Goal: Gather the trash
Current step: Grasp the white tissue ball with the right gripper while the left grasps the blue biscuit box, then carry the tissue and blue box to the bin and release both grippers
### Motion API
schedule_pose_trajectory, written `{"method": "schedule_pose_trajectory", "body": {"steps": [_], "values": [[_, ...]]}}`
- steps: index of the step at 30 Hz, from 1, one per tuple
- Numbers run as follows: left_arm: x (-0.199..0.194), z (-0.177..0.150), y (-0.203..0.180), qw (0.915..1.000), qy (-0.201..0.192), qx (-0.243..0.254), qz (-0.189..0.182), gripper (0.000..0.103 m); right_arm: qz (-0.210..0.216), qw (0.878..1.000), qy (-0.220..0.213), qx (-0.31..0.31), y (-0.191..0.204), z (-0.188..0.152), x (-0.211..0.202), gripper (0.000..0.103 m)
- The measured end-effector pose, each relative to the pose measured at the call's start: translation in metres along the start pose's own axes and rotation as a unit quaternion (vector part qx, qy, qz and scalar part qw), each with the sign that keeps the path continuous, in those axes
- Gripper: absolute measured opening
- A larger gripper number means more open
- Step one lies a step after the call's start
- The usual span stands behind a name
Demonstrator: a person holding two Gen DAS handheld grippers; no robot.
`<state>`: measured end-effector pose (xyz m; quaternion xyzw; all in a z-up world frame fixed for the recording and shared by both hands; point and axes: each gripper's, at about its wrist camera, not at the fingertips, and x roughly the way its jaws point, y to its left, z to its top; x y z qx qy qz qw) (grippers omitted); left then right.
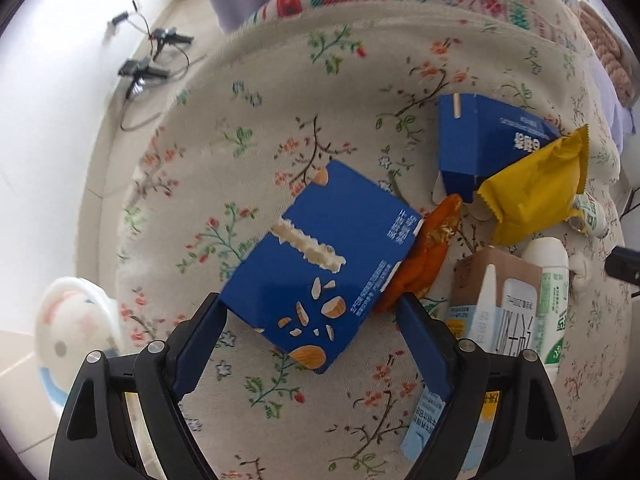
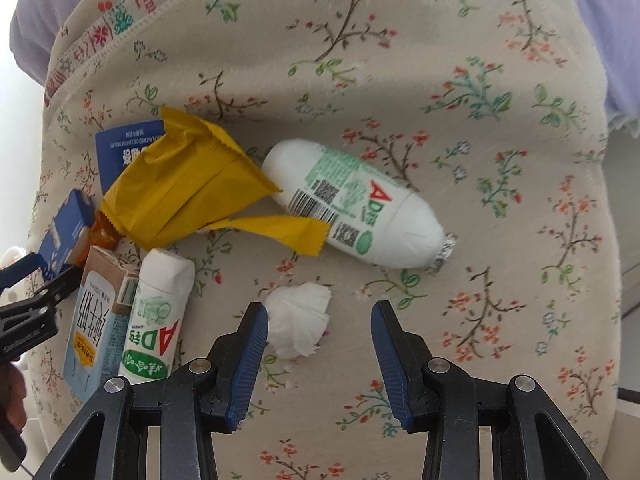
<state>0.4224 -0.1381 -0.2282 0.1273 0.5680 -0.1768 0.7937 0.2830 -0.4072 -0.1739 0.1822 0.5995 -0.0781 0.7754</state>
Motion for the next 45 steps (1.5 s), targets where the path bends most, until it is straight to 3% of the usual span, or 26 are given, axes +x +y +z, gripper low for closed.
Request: {"method": "schedule_pose_trajectory", "body": {"steps": [5, 10, 12, 20, 25, 30, 32, 33, 37, 41, 45], "values": [[0.002, 0.005, 0.0, 1.0, -0.008, -0.003, -0.002, 0.087, 0.002, 1.0, 0.02, -0.007, 0.007, -0.001, 0.016, 0.048], [-0.001, 0.001, -0.002, 0.9997, -0.009, -0.008, -0.023, 0.066, 0.001, 0.999, 0.033, -0.011, 0.013, -0.004, 0.033, 0.048], [-0.004, 0.001, 0.0, 0.9995, -0.008, -0.018, -0.026, 0.064, 0.002, 0.999, 0.035, -0.011, 0.015, -0.004, 0.036, 0.048], [-0.005, 0.003, 0.009, 0.9989, -0.015, -0.035, -0.026, 0.063, 0.001, 0.999, 0.036, -0.012, 0.039, 0.0, 0.05, 0.048], [-0.017, -0.001, 0.01, 0.9984, -0.025, -0.037, -0.034, 0.063, 0.004, 0.999, 0.036, -0.006, 0.034, 0.002, 0.05, 0.048], [-0.019, -0.009, 0.015, 0.9973, -0.01, -0.049, -0.053, 0.063, 0.007, 0.999, 0.04, -0.006, 0.024, 0.003, 0.05, 0.047], [-0.016, -0.014, 0.019, 0.997, -0.004, -0.055, -0.055, 0.063, 0.004, 0.999, 0.044, -0.011, 0.028, 0.001, 0.054, 0.042], [-0.015, -0.017, 0.021, 0.9965, 0.0, -0.059, -0.059, 0.063, 0.002, 0.999, 0.046, -0.015, 0.029, 0.001, 0.056, 0.034], [-0.011, -0.024, 0.035, 0.9927, 0.015, -0.09, -0.079, 0.064, -0.009, 0.999, 0.047, -0.022, 0.036, -0.001, 0.061, 0.025], [-0.009, -0.026, 0.045, 0.986, 0.016, -0.121, -0.114, 0.065, -0.002, 0.999, 0.039, -0.015, 0.036, -0.002, 0.057, 0.023], [-0.009, -0.026, 0.051, 0.9823, 0.014, -0.143, -0.12, 0.065, 0.004, 1.0, 0.025, -0.013, 0.038, -0.004, 0.047, 0.023]]}}
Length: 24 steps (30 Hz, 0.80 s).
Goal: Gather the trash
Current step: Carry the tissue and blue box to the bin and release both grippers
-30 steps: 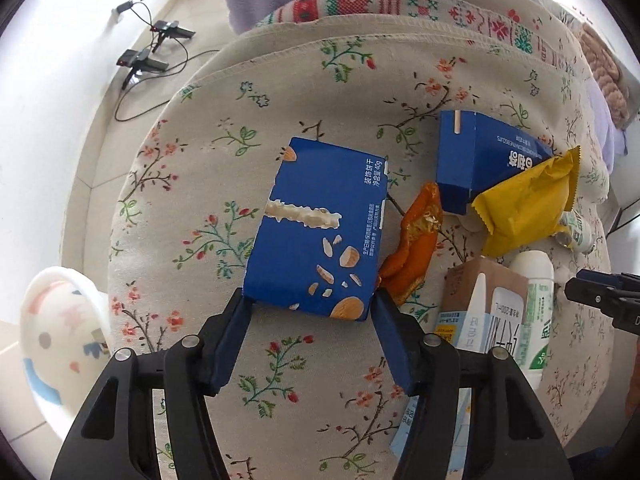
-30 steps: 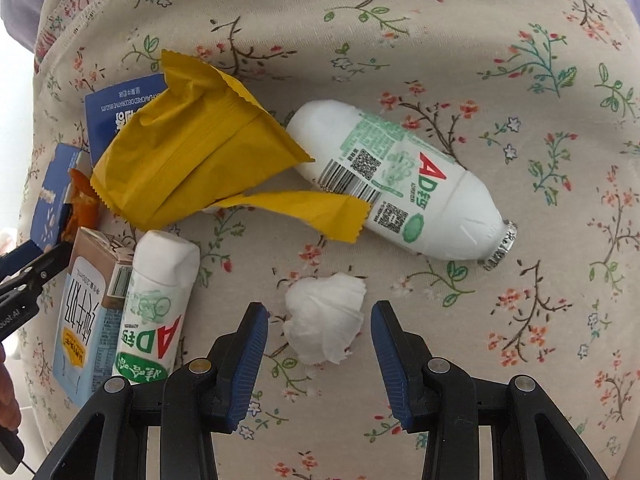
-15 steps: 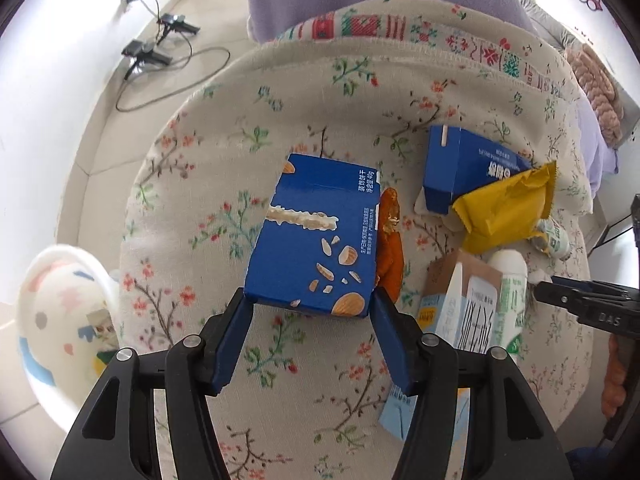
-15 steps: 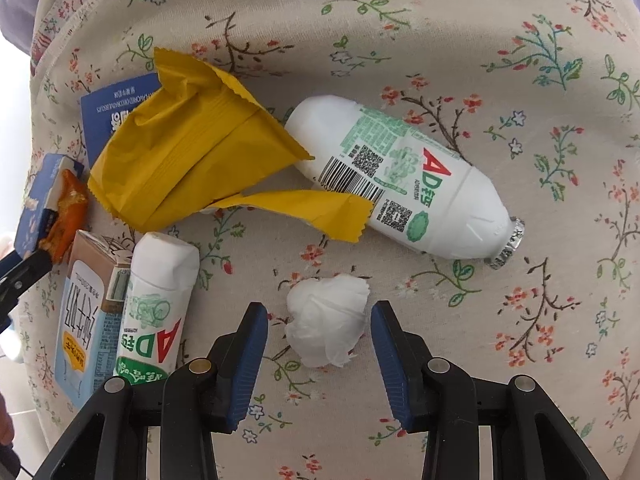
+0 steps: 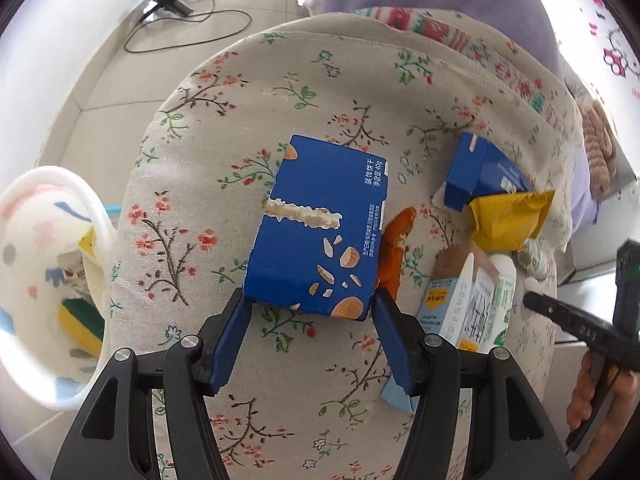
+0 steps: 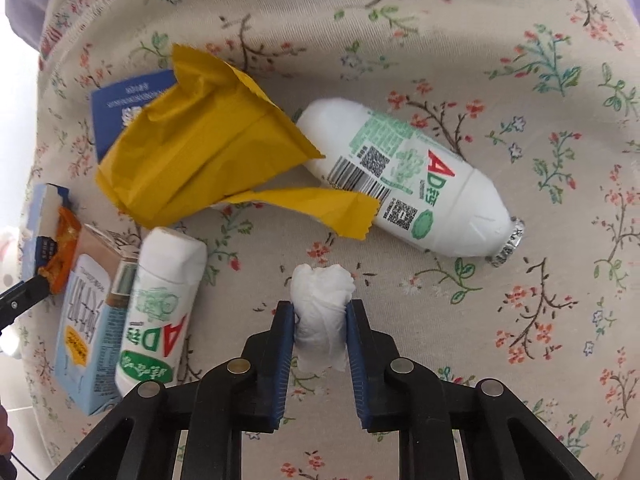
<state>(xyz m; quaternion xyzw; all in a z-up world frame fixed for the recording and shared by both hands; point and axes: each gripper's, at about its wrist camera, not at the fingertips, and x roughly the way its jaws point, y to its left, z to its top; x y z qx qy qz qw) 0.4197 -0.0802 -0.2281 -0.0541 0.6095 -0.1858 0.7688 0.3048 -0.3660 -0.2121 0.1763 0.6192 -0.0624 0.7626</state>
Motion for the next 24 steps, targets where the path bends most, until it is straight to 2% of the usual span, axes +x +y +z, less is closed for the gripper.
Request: {"method": "schedule_pose_trajectory", "body": {"steps": [4, 8, 11, 13, 16, 18, 21, 22, 24], "values": [[-0.002, 0.002, 0.0, 0.9999, 0.001, 0.003, -0.013, 0.066, 0.005, 1.0, -0.012, -0.001, -0.001, 0.0, -0.013, 0.023], [-0.008, 0.002, 0.001, 0.9999, -0.008, 0.012, -0.002, 0.069, 0.008, 1.0, -0.017, -0.011, 0.004, -0.001, -0.023, 0.023], [-0.013, 0.006, 0.003, 0.9998, -0.014, 0.003, -0.016, 0.069, 0.011, 1.0, -0.02, -0.012, 0.006, -0.001, -0.022, 0.023], [-0.015, 0.006, 0.004, 0.9996, -0.027, -0.01, -0.003, 0.072, 0.013, 1.0, -0.022, -0.011, 0.008, -0.001, -0.023, 0.023], [-0.006, 0.013, -0.008, 0.9984, -0.032, 0.011, 0.045, 0.072, 0.016, 0.999, -0.024, -0.014, 0.01, -0.002, -0.023, 0.023], [-0.002, 0.018, -0.018, 0.9969, -0.041, 0.02, 0.064, 0.072, 0.017, 0.999, -0.026, -0.014, 0.011, -0.002, -0.022, 0.023], [0.002, 0.02, -0.025, 0.9955, -0.041, 0.023, 0.082, 0.071, 0.02, 0.999, -0.031, -0.017, 0.013, -0.002, -0.023, 0.023], [0.003, 0.02, -0.026, 0.9955, -0.038, 0.02, 0.085, 0.064, 0.021, 0.999, -0.033, -0.02, 0.015, -0.002, -0.025, 0.023], [0.006, 0.019, -0.02, 0.9968, -0.029, 0.01, 0.074, 0.062, 0.025, 0.999, -0.038, -0.022, 0.016, -0.002, -0.028, 0.023]]}}
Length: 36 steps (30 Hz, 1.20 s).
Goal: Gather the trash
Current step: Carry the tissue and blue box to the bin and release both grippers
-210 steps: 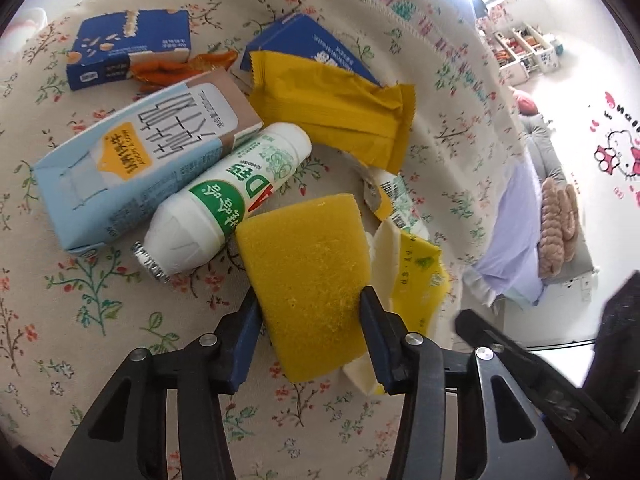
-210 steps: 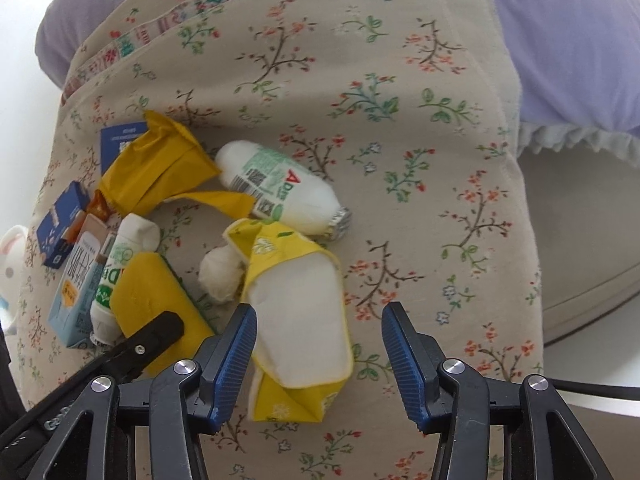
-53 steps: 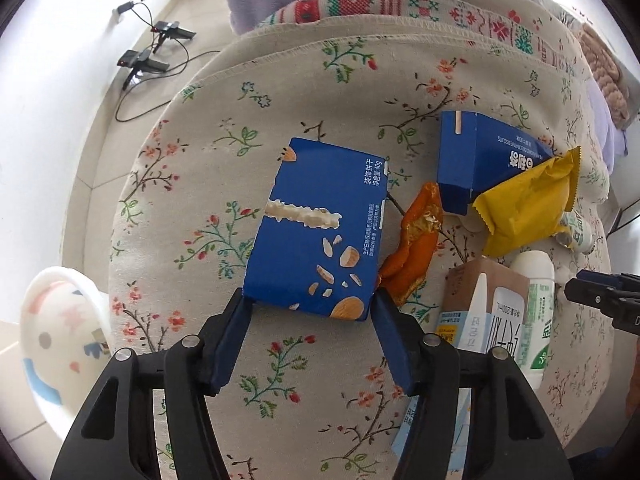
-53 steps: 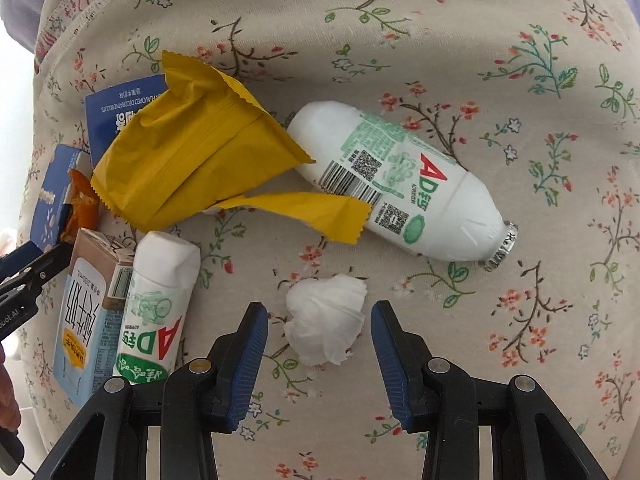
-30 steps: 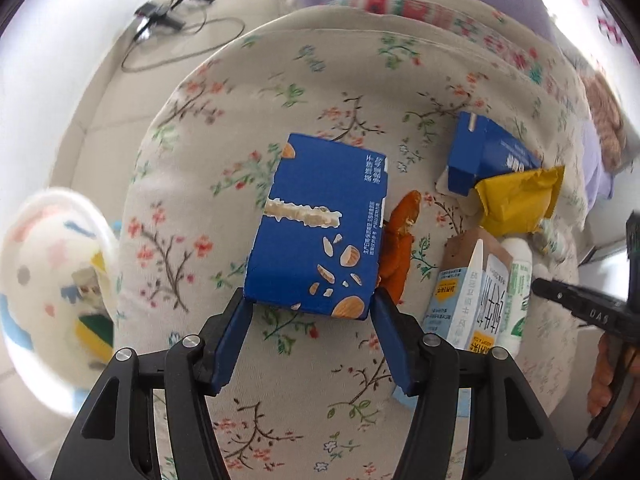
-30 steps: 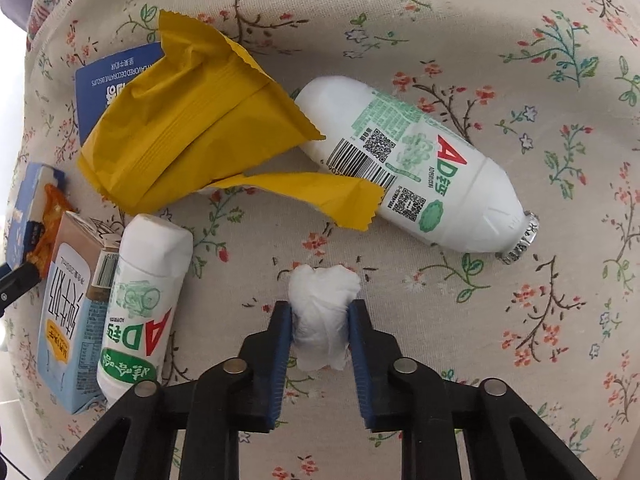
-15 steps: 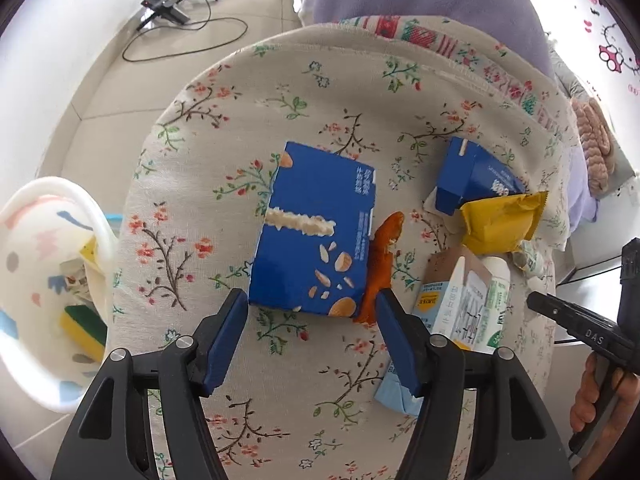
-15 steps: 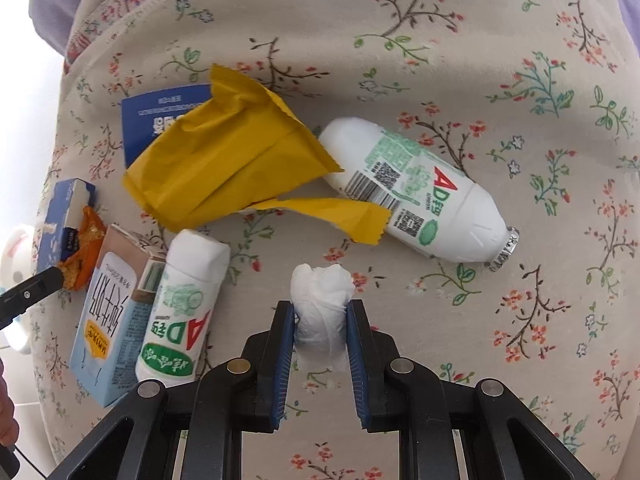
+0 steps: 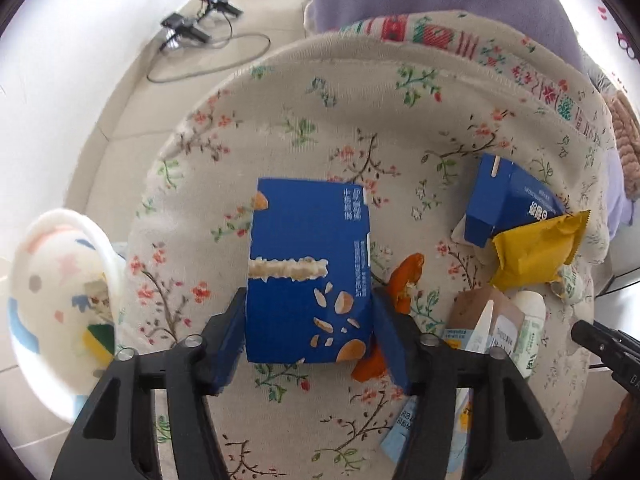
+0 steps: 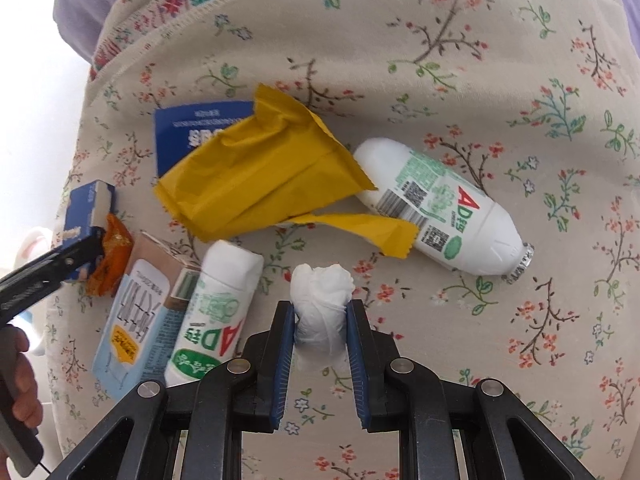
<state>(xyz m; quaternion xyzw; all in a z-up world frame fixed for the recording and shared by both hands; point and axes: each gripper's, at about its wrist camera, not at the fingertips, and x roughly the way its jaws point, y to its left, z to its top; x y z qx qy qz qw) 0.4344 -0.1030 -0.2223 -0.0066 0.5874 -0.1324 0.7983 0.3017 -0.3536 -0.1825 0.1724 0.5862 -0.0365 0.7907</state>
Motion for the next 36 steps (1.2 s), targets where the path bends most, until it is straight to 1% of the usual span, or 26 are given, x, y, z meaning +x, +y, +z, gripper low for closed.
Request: {"method": "schedule_pose_trajectory", "body": {"steps": [4, 9, 13, 15, 17, 19, 23, 27, 29, 31, 33, 36], "values": [[-0.011, 0.0, 0.016, 0.9997, -0.016, -0.019, -0.005, 0.061, 0.012, 1.0, -0.011, 0.0, 0.004, 0.002, -0.006, 0.023], [-0.038, -0.003, 0.035, 0.9985, -0.038, -0.035, -0.02, 0.061, 0.025, 0.999, -0.029, -0.001, 0.013, 0.004, -0.013, 0.023], [-0.052, -0.008, 0.056, 0.9973, -0.038, -0.057, -0.026, 0.062, 0.041, 0.998, -0.041, -0.007, 0.027, 0.005, -0.019, 0.023], [-0.06, -0.014, 0.07, 0.9961, -0.039, -0.076, -0.024, 0.062, 0.056, 0.997, -0.045, -0.009, 0.037, 0.005, -0.02, 0.023], [-0.064, -0.016, 0.087, 0.9947, -0.04, -0.094, -0.016, 0.062, 0.08, 0.996, -0.05, -0.012, 0.05, 0.005, -0.022, 0.023], [-0.068, -0.021, 0.102, 0.9931, -0.042, -0.109, -0.008, 0.062, 0.093, 0.994, -0.053, -0.018, 0.064, 0.005, -0.021, 0.023], [-0.072, -0.032, 0.143, 0.9887, -0.04, -0.144, 0.015, 0.062, 0.108, 0.992, -0.06, -0.035, 0.097, 0.001, -0.016, 0.023], [-0.067, -0.038, 0.176, 0.9853, -0.029, -0.166, 0.031, 0.062, 0.126, 0.989, -0.06, -0.057, 0.134, -0.004, -0.006, 0.024], [-0.062, -0.042, 0.191, 0.9834, -0.026, -0.177, 0.032, 0.062, 0.136, 0.987, -0.055, -0.067, 0.151, -0.007, 0.001, 0.024], [-0.056, -0.044, 0.2, 0.9833, -0.018, -0.179, 0.029, 0.062, 0.15, 0.985, -0.049, -0.075, 0.171, -0.009, 0.009, 0.024], [-0.052, -0.045, 0.205, 0.9834, -0.007, -0.178, 0.038, 0.062, 0.159, 0.982, -0.047, -0.085, 0.191, -0.012, 0.019, 0.024], [-0.058, -0.046, 0.207, 0.9839, -0.015, -0.173, 0.039, 0.066, 0.179, 0.979, -0.037, -0.087, 0.217, -0.013, 0.033, 0.024]]}}
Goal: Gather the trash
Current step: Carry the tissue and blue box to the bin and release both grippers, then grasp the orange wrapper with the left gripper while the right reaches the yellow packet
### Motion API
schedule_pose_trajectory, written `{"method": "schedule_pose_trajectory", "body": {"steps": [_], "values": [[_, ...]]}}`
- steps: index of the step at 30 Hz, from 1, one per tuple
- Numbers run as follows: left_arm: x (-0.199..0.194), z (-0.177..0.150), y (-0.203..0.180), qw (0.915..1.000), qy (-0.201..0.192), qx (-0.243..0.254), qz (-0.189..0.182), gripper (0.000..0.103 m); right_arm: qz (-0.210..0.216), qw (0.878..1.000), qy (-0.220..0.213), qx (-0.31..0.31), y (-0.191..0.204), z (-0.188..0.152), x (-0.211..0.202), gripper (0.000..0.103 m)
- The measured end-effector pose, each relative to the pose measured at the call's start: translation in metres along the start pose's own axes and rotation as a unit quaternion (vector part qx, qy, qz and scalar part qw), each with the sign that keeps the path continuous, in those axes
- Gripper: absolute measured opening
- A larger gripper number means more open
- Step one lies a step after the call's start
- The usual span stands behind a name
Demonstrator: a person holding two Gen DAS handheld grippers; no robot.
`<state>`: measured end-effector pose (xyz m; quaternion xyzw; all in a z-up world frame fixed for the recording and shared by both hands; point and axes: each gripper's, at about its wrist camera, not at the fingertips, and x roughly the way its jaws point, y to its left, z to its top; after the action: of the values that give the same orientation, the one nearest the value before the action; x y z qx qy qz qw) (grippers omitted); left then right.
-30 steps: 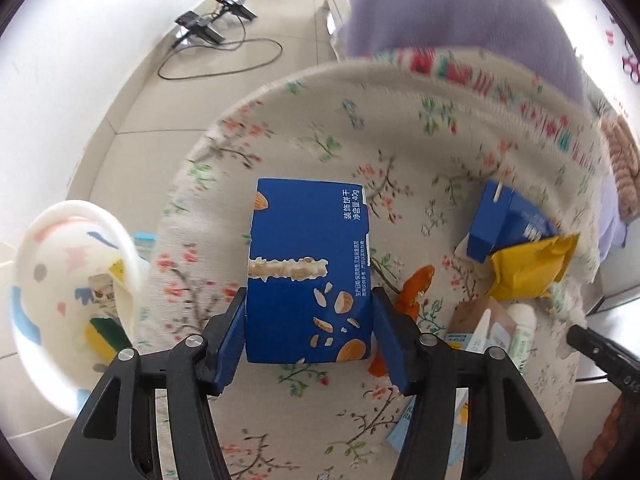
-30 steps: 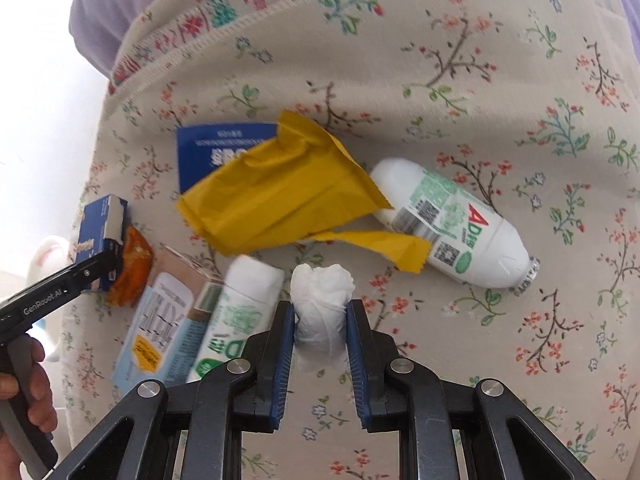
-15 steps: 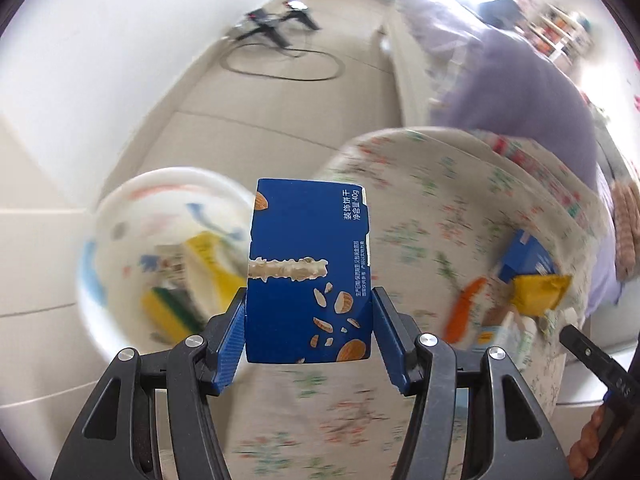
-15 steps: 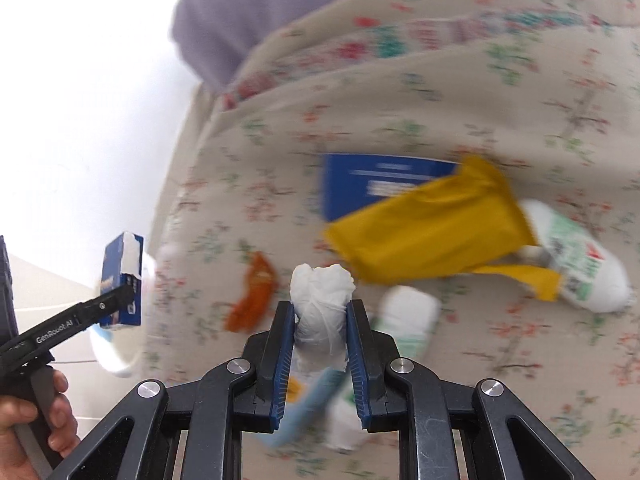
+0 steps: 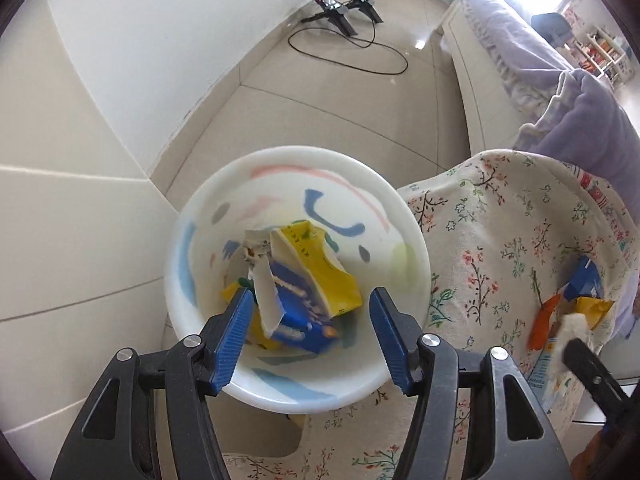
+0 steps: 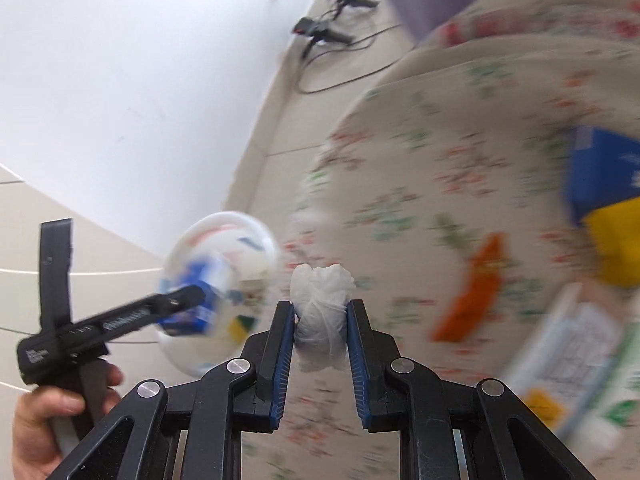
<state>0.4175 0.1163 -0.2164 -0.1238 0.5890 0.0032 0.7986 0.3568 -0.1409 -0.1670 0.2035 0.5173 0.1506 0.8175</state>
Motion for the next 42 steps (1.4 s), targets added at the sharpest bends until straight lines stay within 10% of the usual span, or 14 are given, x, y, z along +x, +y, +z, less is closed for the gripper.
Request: {"method": "schedule_pose_trajectory", "body": {"steps": [11, 14, 19, 42], "values": [[-0.07, 0.003, 0.036, 0.9958, -0.062, -0.066, -0.013, 0.066, 0.083, 0.996, 0.015, -0.001, 0.066, 0.001, 0.079, 0.028], [-0.083, 0.001, 0.042, 0.9945, -0.072, -0.073, -0.016, 0.066, 0.094, 0.995, 0.015, -0.002, 0.082, -0.001, 0.098, 0.055], [-0.089, -0.001, 0.033, 0.9947, -0.079, -0.061, -0.025, 0.066, 0.065, 0.998, 0.021, -0.01, 0.085, -0.004, 0.102, 0.058], [-0.06, -0.044, -0.15, 0.9897, -0.04, 0.121, -0.065, 0.066, -0.062, 0.993, -0.069, 0.069, -0.071, 0.022, -0.084, 0.058]]}}
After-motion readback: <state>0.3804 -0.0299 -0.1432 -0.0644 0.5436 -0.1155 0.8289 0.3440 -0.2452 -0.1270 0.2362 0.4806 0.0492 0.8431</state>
